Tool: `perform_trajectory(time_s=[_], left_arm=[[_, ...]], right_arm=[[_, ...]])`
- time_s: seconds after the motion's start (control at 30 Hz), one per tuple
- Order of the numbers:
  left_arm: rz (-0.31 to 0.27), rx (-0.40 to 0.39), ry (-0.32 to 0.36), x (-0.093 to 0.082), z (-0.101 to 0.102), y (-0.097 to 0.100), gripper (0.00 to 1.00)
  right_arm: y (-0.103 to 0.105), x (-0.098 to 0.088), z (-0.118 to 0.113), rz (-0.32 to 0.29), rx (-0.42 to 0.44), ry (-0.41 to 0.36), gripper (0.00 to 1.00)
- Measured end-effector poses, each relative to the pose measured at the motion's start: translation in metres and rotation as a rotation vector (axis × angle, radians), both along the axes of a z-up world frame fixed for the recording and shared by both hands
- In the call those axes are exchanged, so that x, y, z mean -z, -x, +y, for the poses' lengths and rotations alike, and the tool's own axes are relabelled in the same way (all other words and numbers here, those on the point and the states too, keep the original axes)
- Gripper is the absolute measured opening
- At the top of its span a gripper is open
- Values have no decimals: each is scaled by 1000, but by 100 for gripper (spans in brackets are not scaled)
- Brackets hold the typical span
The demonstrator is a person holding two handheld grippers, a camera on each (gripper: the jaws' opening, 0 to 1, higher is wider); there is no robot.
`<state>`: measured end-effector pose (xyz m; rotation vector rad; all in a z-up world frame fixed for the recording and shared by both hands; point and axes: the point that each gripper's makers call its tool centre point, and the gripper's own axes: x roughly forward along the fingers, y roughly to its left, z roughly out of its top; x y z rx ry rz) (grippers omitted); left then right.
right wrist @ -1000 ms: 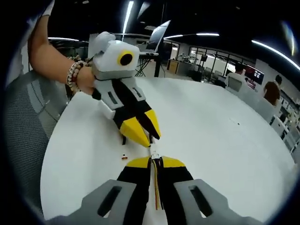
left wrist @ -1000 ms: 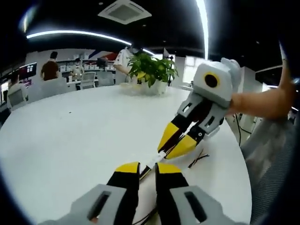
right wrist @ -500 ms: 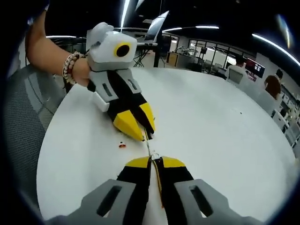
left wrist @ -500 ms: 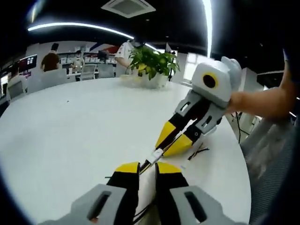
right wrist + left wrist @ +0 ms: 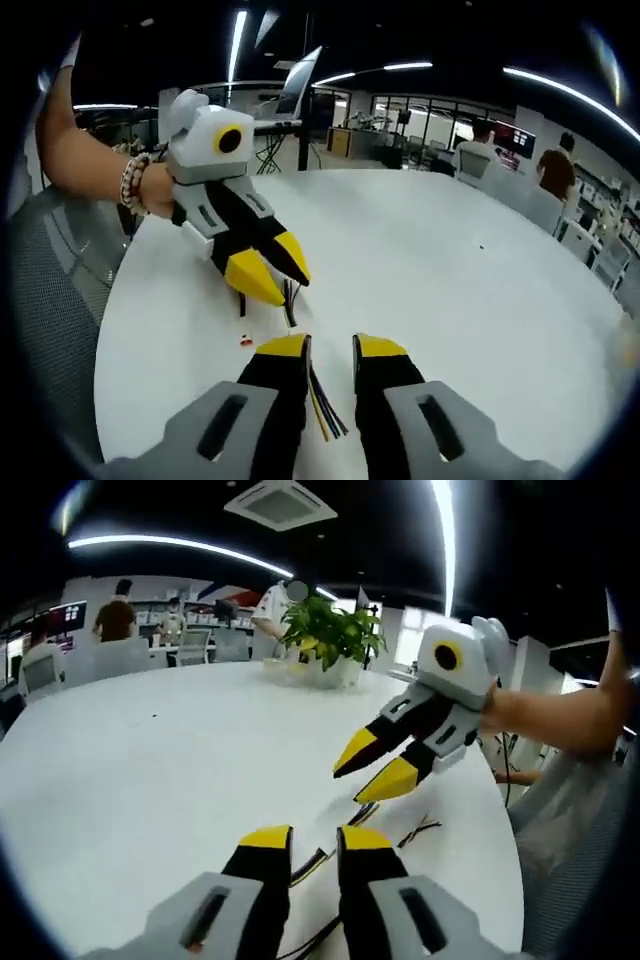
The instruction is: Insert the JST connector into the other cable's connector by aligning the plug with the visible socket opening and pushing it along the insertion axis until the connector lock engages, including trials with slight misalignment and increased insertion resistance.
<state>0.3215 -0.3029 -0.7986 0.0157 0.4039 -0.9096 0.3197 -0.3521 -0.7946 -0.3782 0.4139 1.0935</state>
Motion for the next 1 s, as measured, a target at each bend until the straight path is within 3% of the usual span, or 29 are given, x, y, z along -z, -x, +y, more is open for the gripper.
perform_trajectory(time_s=[0.27, 0.43, 0.67, 0.83, 1.0], left_arm=[[-26, -5, 63, -24, 10, 3, 15], [-23, 54, 68, -29, 14, 16, 16], [-33, 55, 53, -42, 24, 24, 18], [-49, 79, 37, -47, 23, 36, 18], [-24, 96, 18, -29, 22, 41, 18]], right_arm=[[1, -21, -2, -21, 20, -48, 19], [10, -31, -6, -24, 32, -70, 19], [27, -30, -24, -15, 35, -8, 20], [37, -29, -24, -8, 32, 0, 21], [45, -10, -17, 33, 17, 8, 22]])
